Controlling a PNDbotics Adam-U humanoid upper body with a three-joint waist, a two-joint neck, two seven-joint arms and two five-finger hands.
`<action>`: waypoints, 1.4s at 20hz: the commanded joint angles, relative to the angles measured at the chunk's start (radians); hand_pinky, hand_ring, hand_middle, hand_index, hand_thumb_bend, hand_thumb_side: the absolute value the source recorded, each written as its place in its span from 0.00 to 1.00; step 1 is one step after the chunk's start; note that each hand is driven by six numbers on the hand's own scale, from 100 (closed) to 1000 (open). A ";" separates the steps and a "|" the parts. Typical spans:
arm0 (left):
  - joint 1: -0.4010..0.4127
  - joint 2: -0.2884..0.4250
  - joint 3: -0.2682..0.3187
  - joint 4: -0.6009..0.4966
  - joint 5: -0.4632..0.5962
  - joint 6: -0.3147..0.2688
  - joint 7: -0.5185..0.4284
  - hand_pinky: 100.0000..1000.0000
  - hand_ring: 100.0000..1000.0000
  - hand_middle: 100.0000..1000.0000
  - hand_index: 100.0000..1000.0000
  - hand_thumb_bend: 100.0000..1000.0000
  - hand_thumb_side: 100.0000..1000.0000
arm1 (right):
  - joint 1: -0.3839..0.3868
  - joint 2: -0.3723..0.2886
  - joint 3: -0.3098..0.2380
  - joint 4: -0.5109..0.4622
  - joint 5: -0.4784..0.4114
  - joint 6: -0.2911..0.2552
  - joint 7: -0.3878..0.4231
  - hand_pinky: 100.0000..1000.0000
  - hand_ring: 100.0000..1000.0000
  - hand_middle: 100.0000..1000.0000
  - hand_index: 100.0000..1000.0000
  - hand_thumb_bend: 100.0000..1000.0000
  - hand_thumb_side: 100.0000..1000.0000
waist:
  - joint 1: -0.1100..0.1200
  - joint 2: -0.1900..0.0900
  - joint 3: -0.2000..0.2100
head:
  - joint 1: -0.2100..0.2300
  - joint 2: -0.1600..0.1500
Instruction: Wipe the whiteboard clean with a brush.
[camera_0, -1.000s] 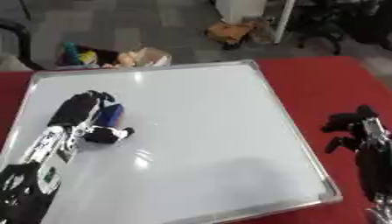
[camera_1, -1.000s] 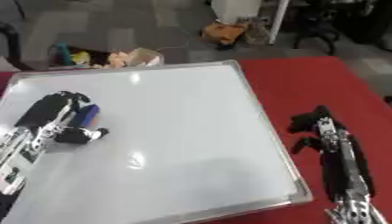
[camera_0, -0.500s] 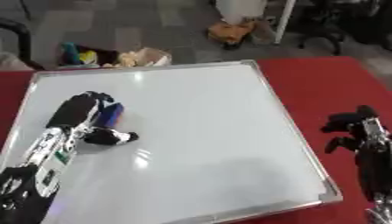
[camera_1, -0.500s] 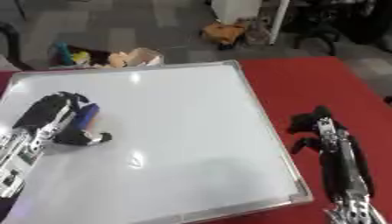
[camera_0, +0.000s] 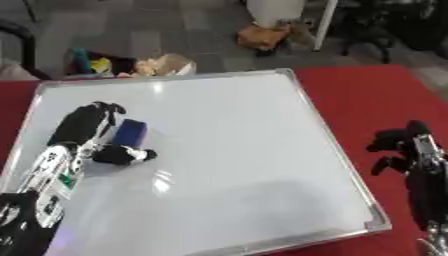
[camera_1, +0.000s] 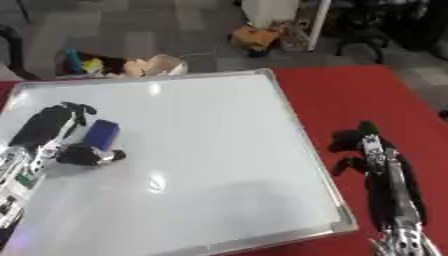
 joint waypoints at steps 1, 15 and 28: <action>-0.013 0.023 0.007 -0.022 -0.002 0.003 -0.005 0.36 0.63 0.51 0.80 0.89 0.54 | -0.003 -0.017 -0.008 -0.022 0.000 -0.005 0.001 0.25 0.54 0.45 0.57 0.00 0.94 | -0.001 -0.019 0.000 | -0.001 -0.004; -0.009 0.011 -0.018 0.021 -0.010 -0.025 -0.036 0.34 0.61 0.49 0.78 0.71 0.44 | -0.002 -0.015 -0.007 -0.022 0.000 -0.002 0.001 0.25 0.54 0.45 0.57 0.00 0.94 | 0.000 -0.017 -0.004 | -0.002 -0.003; -0.029 0.041 0.040 0.099 -0.035 0.013 0.023 0.35 0.61 0.49 0.76 0.57 0.37 | -0.002 -0.015 -0.007 -0.022 0.000 -0.001 0.001 0.25 0.54 0.45 0.57 0.00 0.94 | 0.002 -0.018 -0.004 | -0.001 -0.005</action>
